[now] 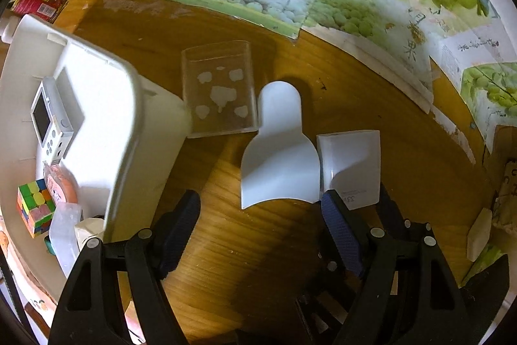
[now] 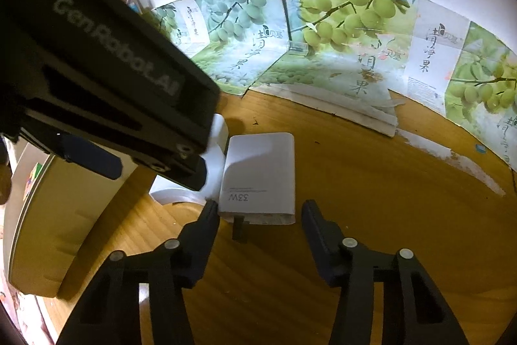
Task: Organize rigid objects
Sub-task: 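Grasp the white paddle-shaped device with the left tool while the right tool grasps the white charger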
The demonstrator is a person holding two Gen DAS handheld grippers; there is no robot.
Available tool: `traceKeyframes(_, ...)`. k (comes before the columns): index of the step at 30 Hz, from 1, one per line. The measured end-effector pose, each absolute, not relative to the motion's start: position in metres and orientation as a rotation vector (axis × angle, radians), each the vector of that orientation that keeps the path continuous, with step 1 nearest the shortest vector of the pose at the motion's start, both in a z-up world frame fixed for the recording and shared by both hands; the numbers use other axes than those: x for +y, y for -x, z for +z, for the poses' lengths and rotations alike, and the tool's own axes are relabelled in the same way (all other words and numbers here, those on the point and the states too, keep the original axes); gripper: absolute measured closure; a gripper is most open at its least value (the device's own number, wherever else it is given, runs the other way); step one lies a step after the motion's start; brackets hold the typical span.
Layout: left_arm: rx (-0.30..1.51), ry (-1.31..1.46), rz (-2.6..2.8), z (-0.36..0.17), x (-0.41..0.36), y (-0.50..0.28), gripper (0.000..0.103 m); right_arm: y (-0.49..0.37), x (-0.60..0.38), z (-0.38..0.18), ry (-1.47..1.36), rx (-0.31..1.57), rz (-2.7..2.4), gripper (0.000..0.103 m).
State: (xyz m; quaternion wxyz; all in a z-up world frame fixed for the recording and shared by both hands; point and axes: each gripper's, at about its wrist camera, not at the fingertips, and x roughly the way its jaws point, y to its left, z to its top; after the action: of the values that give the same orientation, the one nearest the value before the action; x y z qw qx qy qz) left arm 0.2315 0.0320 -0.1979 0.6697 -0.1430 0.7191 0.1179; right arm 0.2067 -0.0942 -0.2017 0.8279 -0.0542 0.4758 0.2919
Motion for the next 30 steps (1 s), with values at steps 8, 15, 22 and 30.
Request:
traceKeyframes(8, 1.630, 0.304, 0.253, -0.202, 0.018, -0.239, 0.023, -0.206, -0.105, -0.201, 0.121, 1.010, 0.615, 0.054)
traceKeyframes(15, 1.649, 0.295, 0.259, -0.215, 0.009, -0.242, 0.023, -0.207, -0.128, -0.201, 0.111, 1.027, 0.549, 0.054)
traceKeyframes(22, 1.656, 0.294, 0.269, -0.228, 0.004, -0.240, 0.023, -0.203, -0.146, -0.200, 0.107, 1.037, 0.501, 0.054)
traceKeyframes(30, 1.637, 0.284, 0.258, -0.237, 0.012, -0.243, 0.024, -0.184, -0.163, -0.196, 0.118, 1.045, 0.484, 0.054)
